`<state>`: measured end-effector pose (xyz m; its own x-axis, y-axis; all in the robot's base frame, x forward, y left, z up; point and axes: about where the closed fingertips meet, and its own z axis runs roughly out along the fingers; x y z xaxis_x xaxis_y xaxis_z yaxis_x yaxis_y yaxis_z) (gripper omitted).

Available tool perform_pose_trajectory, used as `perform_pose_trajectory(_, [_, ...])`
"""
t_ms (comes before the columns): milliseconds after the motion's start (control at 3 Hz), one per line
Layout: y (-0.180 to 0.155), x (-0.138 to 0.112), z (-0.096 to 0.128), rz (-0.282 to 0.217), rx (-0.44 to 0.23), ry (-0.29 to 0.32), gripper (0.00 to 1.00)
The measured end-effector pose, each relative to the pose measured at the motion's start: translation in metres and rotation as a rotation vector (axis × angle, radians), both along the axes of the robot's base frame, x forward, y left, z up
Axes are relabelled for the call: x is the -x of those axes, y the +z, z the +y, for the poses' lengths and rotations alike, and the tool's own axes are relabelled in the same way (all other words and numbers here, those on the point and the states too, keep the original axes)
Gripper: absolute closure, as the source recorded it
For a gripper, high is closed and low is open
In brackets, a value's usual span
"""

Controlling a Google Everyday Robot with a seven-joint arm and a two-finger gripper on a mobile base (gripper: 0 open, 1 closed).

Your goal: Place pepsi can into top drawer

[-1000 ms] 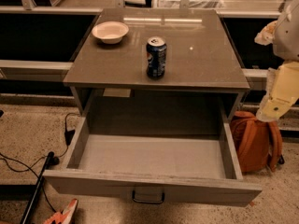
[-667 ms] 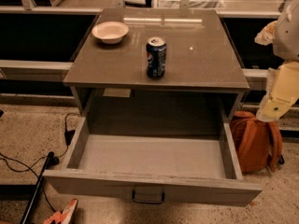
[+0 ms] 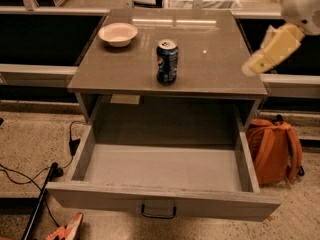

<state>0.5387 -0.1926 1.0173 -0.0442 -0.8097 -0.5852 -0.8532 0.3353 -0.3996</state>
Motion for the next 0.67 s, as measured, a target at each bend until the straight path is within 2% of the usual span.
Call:
perform_pose_trajectory(333, [-0.004, -0.058, 0.042, -0.079, -0.268, 0.044, 0.00])
perform_pose_trajectory(667, [-0.015, -0.118, 0.082, -0.122, -0.457, 0.025, 0.00])
